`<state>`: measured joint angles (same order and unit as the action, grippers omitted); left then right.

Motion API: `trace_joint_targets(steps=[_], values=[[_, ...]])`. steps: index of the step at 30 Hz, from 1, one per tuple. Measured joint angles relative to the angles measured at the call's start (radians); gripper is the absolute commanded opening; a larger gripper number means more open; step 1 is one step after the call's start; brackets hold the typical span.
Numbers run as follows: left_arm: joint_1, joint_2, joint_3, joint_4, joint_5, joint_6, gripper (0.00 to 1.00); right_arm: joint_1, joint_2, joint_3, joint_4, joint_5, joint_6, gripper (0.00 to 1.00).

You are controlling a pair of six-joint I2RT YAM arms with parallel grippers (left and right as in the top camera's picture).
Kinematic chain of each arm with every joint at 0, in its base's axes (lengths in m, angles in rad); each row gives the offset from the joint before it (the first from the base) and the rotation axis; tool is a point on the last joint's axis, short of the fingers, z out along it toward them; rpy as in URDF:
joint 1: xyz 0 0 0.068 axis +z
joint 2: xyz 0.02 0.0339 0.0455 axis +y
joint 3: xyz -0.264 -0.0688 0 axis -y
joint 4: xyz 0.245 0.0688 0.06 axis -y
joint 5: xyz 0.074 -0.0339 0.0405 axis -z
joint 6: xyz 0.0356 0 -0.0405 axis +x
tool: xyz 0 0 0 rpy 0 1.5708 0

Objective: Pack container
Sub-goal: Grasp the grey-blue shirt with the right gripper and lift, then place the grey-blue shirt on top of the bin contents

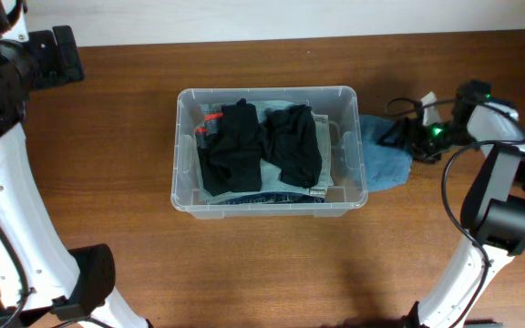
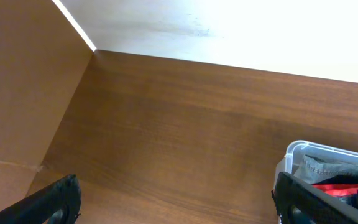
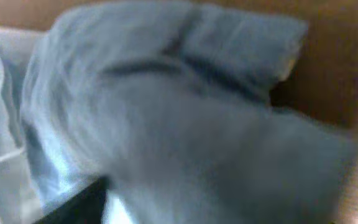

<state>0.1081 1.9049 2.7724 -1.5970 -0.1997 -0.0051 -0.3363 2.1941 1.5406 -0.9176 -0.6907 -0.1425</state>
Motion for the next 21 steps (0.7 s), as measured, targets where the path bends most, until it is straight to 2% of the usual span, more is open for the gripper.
trace_joint_targets(steps=[1, 3, 7, 11, 16, 21], values=[[0.0, 0.0, 0.0, 0.0, 0.0, 0.0, 0.99, 0.008, 0.0, -0.019, 0.006, -0.011, -0.002, 0.11], [0.0, 0.0, 0.0, 0.0, 0.0, 0.0, 0.99, 0.027, 0.002, -0.049, 0.002, -0.022, 0.002, 0.04], [0.0, 0.0, 0.0, 0.0, 0.0, 0.0, 0.99, 0.028, 0.005, -0.018, -0.103, -0.014, 0.028, 0.04], [0.0, 0.0, 0.0, 0.0, 0.0, 0.0, 0.99, 0.005, -0.022, 0.113, -0.259, -0.003, 0.04, 0.04], [0.0, 0.0, 0.0, 0.0, 0.0, 0.0, 0.99, 0.017, -0.202, 0.319, -0.316, -0.007, 0.045, 0.04], [0.0, 0.0, 0.0, 0.0, 0.0, 0.0, 0.99, 0.138, -0.397, 0.41, -0.293, -0.108, 0.053, 0.04]])
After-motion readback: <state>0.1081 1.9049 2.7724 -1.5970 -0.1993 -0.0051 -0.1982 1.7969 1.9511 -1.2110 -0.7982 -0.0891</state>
